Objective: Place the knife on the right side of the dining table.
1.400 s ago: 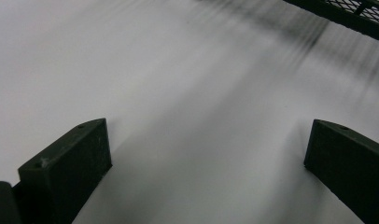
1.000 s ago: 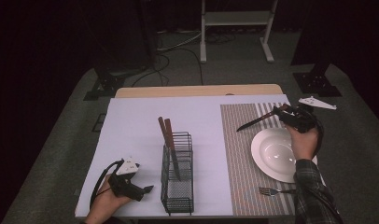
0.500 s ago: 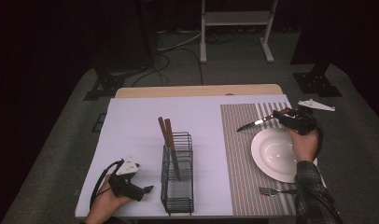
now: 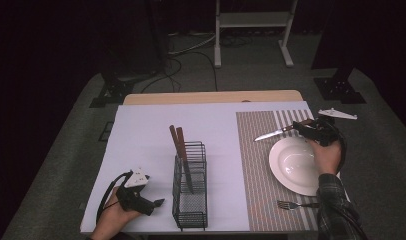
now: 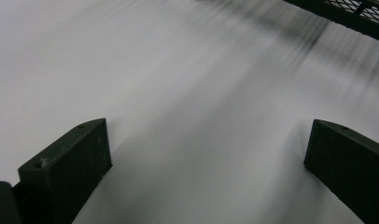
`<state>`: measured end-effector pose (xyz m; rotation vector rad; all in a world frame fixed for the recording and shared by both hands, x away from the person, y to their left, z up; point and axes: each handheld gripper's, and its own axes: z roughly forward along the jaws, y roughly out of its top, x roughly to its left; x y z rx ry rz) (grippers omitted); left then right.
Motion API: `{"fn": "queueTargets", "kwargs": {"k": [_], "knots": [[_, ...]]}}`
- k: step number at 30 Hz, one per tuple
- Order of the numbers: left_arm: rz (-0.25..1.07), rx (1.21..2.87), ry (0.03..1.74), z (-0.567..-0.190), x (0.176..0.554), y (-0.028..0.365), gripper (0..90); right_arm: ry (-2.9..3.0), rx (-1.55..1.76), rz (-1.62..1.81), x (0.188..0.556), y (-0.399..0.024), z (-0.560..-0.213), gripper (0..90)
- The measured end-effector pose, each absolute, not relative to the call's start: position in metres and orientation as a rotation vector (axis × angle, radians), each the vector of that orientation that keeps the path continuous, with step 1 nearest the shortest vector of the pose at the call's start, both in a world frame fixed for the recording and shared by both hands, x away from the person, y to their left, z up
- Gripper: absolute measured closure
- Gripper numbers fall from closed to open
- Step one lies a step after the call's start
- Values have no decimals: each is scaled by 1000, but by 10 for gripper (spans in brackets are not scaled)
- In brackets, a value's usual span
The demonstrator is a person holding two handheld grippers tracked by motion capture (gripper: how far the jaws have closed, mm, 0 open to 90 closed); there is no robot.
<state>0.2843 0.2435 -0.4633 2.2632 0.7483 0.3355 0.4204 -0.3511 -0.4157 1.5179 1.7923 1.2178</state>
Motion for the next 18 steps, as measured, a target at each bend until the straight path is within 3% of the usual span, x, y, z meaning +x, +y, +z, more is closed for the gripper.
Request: {"fn": "queueTargets", "kwargs": {"k": [18], "knots": [[336,2265,747,-463,284,244,0,1808,1605,1168,426,-357,-426,338]]}}
